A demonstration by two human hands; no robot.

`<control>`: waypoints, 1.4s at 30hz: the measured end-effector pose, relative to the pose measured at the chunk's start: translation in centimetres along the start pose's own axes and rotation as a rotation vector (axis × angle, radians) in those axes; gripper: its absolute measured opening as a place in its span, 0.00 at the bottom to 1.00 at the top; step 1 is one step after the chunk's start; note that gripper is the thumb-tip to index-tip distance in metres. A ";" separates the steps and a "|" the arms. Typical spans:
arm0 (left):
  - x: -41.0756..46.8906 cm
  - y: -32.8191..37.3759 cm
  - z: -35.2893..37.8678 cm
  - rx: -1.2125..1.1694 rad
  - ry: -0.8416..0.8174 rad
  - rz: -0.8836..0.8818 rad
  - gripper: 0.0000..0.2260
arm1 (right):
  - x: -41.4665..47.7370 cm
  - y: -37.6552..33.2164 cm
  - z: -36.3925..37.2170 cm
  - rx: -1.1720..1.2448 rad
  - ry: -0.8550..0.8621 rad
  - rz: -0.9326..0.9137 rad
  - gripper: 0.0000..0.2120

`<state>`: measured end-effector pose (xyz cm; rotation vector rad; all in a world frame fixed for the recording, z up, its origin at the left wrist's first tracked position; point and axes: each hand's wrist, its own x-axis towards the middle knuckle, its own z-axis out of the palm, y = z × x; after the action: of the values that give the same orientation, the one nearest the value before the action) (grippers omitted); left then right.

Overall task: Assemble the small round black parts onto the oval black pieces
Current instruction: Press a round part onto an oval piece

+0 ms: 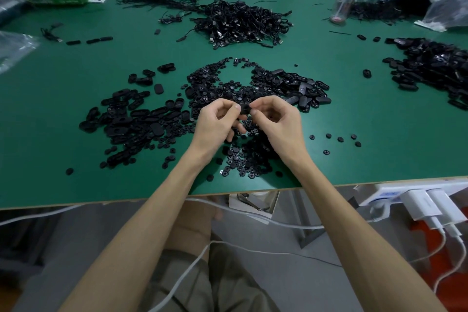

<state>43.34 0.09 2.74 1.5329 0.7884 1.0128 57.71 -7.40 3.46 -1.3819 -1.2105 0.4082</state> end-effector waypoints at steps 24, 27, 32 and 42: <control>0.1 -0.4 0.2 0.085 -0.023 0.041 0.05 | -0.2 -0.5 0.1 -0.147 0.034 0.030 0.03; 0.0 -0.4 0.2 0.091 -0.027 0.033 0.06 | -0.2 -0.5 0.0 -0.145 0.032 0.022 0.03; 0.1 -0.4 0.1 0.074 -0.047 0.028 0.04 | -0.2 -0.4 0.0 -0.181 0.049 -0.010 0.02; 0.0 -0.4 0.2 0.084 -0.075 0.024 0.07 | -0.2 -0.4 0.1 -0.189 0.047 0.014 0.01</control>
<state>43.52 0.13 2.38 1.6464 0.7704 0.9446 57.40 -7.59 3.70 -1.5542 -1.2257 0.2749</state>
